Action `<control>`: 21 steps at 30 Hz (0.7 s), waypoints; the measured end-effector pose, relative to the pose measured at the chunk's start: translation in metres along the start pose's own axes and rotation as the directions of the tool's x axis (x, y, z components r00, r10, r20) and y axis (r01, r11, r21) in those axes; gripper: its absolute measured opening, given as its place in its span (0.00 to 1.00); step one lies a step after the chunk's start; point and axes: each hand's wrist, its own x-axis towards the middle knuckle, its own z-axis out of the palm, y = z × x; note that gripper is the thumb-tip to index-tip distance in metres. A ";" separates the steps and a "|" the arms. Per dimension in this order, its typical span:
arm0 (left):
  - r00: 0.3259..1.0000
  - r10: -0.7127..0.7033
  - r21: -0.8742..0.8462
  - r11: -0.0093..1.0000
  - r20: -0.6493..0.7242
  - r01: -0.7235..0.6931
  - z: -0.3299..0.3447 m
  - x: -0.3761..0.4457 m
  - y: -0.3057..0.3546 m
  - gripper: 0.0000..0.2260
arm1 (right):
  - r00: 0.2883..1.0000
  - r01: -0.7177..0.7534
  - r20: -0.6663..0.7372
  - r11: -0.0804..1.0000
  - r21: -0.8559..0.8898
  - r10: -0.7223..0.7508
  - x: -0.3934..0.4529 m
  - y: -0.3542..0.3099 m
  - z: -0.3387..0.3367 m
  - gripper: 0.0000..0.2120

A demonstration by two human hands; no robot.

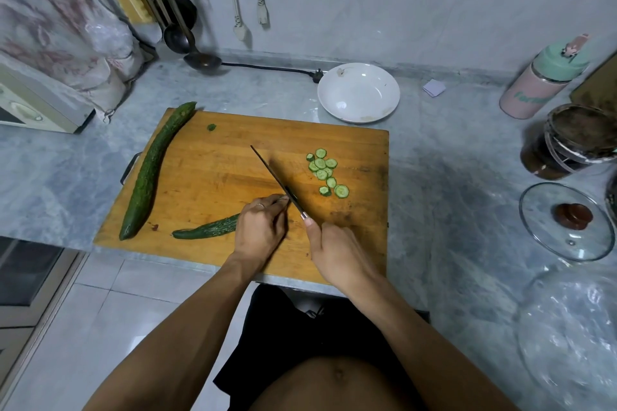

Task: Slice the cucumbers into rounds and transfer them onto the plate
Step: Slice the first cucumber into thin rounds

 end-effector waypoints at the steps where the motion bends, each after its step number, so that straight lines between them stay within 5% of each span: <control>1: 1.000 -0.001 -0.008 1.000 -0.001 0.001 -0.001 0.001 0.001 0.12 | 1.000 -0.001 0.001 1.000 -0.001 0.001 -0.002 0.002 -0.001 0.26; 21: 0.996 -0.050 0.000 0.999 0.069 0.050 0.002 0.001 -0.005 0.10 | 0.997 -0.033 0.067 0.999 -0.018 0.034 -0.022 -0.003 -0.009 0.27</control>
